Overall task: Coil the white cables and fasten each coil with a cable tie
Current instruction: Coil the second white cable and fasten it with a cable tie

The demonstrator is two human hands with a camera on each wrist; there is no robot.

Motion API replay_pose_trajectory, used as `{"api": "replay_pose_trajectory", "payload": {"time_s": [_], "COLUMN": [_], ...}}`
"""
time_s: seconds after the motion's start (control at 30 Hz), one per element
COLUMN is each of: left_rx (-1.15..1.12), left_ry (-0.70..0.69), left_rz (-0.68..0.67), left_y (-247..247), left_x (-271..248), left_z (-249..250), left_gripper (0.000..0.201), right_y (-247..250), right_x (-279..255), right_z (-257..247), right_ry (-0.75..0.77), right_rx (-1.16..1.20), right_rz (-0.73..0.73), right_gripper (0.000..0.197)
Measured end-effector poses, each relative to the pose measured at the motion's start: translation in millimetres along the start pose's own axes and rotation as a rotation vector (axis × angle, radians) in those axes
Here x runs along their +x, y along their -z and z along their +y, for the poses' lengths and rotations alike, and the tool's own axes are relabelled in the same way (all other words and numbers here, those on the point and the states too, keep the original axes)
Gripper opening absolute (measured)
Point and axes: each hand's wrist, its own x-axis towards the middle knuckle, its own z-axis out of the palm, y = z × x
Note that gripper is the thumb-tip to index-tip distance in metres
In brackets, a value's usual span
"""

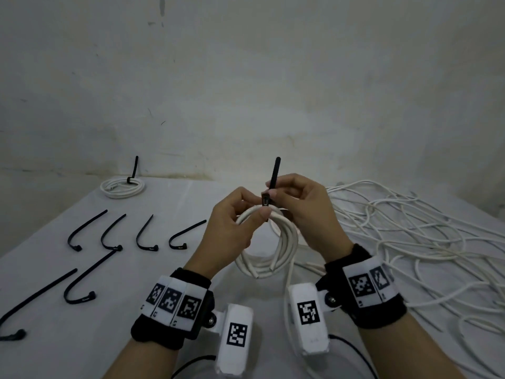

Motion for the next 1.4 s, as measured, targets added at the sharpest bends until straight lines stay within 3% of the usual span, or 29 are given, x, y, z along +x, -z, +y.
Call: {"api": "replay_pose_trajectory", "payload": {"time_s": [0.27, 0.43, 0.6, 0.93, 1.07, 1.4], "left_rx": [-0.101, -0.069, -0.074, -0.060, -0.032, -0.045], "left_ry": [0.011, -0.043, -0.046, 0.012, 0.023, 0.011], "left_rz": [0.008, -0.020, -0.027, -0.059, -0.068, -0.026], "left_y": [8.1, 11.3, 9.1, 7.8, 5.6, 6.2], "left_x": [0.5, -2.8, -6.0, -5.8, -6.0, -5.2], "left_z": [6.6, 14.3, 18.2, 10.7, 9.4, 8.2], "left_gripper": [0.020, 0.019, 0.019, 0.010, 0.021, 0.016], "right_y": [3.3, 8.0, 11.5, 16.7, 17.7, 18.5], "right_x": [18.1, 15.0, 13.6, 11.2, 10.9, 10.7], "right_z": [-10.1, -2.5, -5.8, -5.7, -4.0, 1.2], "right_ry": [0.153, 0.373, 0.549, 0.612, 0.624, 0.532], "right_rx": [-0.124, -0.445, -0.563, -0.660, -0.698, -0.526], "right_rz": [0.055, -0.092, -0.169, -0.203, -0.245, -0.173], "right_gripper": [0.014, 0.007, 0.003, 0.006, 0.010, 0.008]}}
